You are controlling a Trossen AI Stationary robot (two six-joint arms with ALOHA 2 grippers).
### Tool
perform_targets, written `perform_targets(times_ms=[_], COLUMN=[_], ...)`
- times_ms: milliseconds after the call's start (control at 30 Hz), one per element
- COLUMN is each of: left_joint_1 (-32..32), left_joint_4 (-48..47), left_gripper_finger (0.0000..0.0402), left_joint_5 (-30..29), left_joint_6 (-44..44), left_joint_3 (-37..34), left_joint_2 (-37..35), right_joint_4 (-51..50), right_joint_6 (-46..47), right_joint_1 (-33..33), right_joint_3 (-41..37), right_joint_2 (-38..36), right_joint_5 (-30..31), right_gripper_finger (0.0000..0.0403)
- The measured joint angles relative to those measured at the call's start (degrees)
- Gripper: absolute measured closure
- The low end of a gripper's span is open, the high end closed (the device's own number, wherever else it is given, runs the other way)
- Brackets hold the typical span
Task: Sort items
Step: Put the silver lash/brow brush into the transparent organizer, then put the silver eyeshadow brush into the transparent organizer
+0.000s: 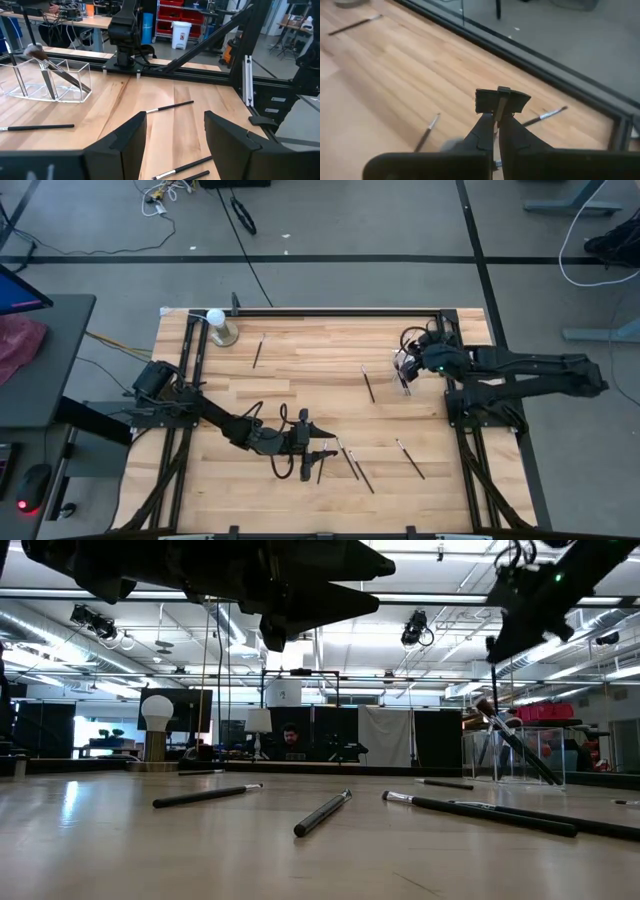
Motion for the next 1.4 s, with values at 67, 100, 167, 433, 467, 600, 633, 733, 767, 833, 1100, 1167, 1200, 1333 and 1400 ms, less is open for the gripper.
perform_targets(times_ms=[67,100,167,433,467,600,633,733,767,833,1100,1167,1200,1333,1400], left_joint_1=[0.0,0.0,0.0,0.0,0.0,0.0,0.0,0.0,0.0,0.0,0.0,0.0,0.0,0.0,0.0], left_joint_4=[0.0,0.0,0.0,0.0,0.0,0.0,0.0,0.0,0.0,0.0,0.0,0.0,0.0,0.0,0.0], left_gripper_finger=[0.0202,0.0202,0.0202,0.0202,0.0202,0.0202,0.0202,0.0202,0.0202,0.0202,0.0202,0.0202,0.0202,0.0202,0.0202], left_joint_5=[0.0,0.0,0.0,0.0,0.0,0.0,0.0,0.0,0.0,0.0,0.0,0.0,0.0,0.0,0.0], left_joint_6=[0.0,0.0,0.0,0.1,0.1,0.1,0.0,-0.1,-0.1,-0.1,-0.2,-0.4,-0.4,-0.5,-0.5], left_joint_3=[0.0,0.0,0.0,0.0,0.0,0.0,0.0,0.0,0.0,0.0,0.0,0.0,0.0,0.0,0.0], left_joint_2=[0.0,0.0,0.0,0.0,0.1,0.1,0.1,0.1,0.1,0.1,0.1,0.1,0.1,0.1,0.1], right_joint_4=[2.0,3.0,5.3,14.6,14.7,14.8,14.8,14.9,14.9,14.9,14.5,14.0,13.6,13.2,13.9], right_joint_6=[0.3,0.7,0.8,0.6,0.6,1.0,1.0,1.0,1.0,0.9,0.4,0.1,-0.5,-2.9,-4.4], right_joint_1=[-2.3,-3.3,-5.2,-10.1,-10.5,-11.3,-11.5,-11.8,-11.8,-11.8,-11.8,-11.8,-11.8,-11.5,-10.5], right_joint_3=[-2.5,-3.5,-5.5,-10.7,-11.1,-12.5,-12.9,-13.4,-13.4,-13.4,-12.8,-11.7,-11.1,-7.6,-6.2], right_joint_2=[0.0,0.0,0.0,0.0,0.0,0.0,0.0,0.0,0.0,0.0,-0.9,-1.6,-1.9,-3.2,-3.6], right_joint_5=[-0.4,-1.0,-3.3,-11.6,-11.8,-12.2,-12.9,-14.0,-14.1,-14.1,-9.1,-8.7,-8.6,-10.5,-13.2], right_gripper_finger=[0.0398,0.0398,0.0398,0.0392,0.0392,0.0387,0.0384,0.0369,0.0361,0.0341,0.0245,0.0231,0.0227,0.0224,0.0228])
